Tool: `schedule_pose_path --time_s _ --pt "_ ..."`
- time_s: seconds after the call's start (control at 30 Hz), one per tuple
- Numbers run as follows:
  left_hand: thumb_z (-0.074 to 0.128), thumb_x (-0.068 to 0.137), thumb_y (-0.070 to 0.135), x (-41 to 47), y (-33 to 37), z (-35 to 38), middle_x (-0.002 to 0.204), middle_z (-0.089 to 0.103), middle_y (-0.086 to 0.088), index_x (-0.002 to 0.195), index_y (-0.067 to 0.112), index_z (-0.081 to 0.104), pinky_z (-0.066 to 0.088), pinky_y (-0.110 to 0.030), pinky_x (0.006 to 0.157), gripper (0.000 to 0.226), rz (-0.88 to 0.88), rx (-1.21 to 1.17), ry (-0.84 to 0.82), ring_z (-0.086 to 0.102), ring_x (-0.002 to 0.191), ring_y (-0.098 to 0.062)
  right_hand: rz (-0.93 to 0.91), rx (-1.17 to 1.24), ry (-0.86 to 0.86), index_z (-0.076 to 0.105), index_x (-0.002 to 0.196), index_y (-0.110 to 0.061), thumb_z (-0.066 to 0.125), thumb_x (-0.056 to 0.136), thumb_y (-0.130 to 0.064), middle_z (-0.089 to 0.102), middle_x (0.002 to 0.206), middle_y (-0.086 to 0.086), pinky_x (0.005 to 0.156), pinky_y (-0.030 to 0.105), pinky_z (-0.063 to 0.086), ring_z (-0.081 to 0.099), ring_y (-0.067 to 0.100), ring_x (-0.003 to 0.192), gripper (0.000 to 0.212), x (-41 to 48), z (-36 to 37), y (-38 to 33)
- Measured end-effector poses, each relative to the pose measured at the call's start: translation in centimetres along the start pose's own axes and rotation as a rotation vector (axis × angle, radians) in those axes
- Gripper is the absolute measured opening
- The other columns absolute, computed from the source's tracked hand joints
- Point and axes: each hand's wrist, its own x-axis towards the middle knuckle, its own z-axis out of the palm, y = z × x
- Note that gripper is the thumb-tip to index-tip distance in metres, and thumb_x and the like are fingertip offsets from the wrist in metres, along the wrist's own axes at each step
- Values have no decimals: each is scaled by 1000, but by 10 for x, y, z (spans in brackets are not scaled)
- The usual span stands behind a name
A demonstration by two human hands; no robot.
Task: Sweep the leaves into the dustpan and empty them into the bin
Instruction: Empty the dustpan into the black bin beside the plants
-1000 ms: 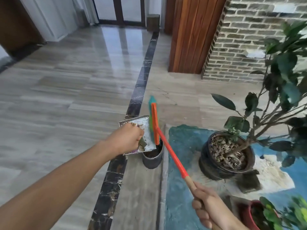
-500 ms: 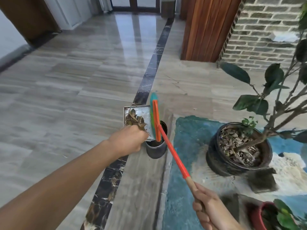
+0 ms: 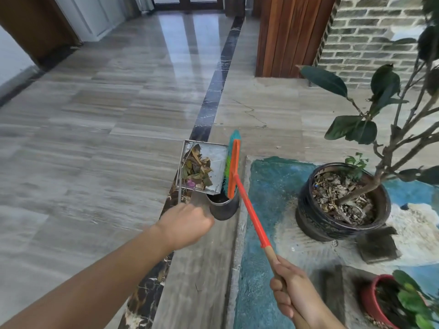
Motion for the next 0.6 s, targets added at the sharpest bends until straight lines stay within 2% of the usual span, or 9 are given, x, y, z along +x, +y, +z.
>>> schedule_pose_path --time_s 0.07,0.17,0.2,0.27,0.33,0.37,0.6 --pt "56 74 -11 -1 17 11 86 70 -15 96 4 60 37 -38 57 27 49 35 -64 68 78 -36 -1 -5 6 63 122 -36 39 103 -16 40 52 3 30 12 27 27 11 32 36 1 2 -1" --pt "54 74 -12 -1 38 32 88 72 -16 98 3 62 39 -37 57 29 87 16 -97 70 79 -36 2 5 19 63 120 -35 40 103 -15 41 52 3 30 12 27 28 11 32 35 3 4 -1" --pt "56 72 -10 -3 43 36 84 72 -14 94 4 64 41 -35 55 28 100 9 -100 71 76 -35 6 12 23 63 119 -35 40 103 -15 41 51 3 29 13 27 28 11 32 35 3 5 -1" --pt "71 57 0 -7 53 44 63 70 -5 76 12 68 45 -27 46 23 152 33 -109 70 56 -25 10 23 35 62 119 -33 39 103 -15 42 51 4 29 12 26 28 11 31 33 3 5 1" --pt "82 36 8 -10 58 49 43 60 0 57 17 66 42 -20 36 28 144 32 -99 60 36 -17 15 19 42 62 119 -31 39 103 -15 42 50 3 29 12 26 28 11 31 32 4 5 4" --pt "83 31 9 -10 60 52 39 57 1 54 17 65 40 -18 34 30 129 27 -87 57 31 -16 23 18 48 62 118 -31 39 103 -15 41 50 2 29 12 26 27 11 31 32 4 5 6" --pt "85 28 8 -9 66 58 35 54 0 47 16 62 41 -17 32 31 123 47 -92 54 28 -15 64 34 80 58 119 -28 40 102 -17 39 51 1 30 12 25 26 11 32 27 6 5 17"
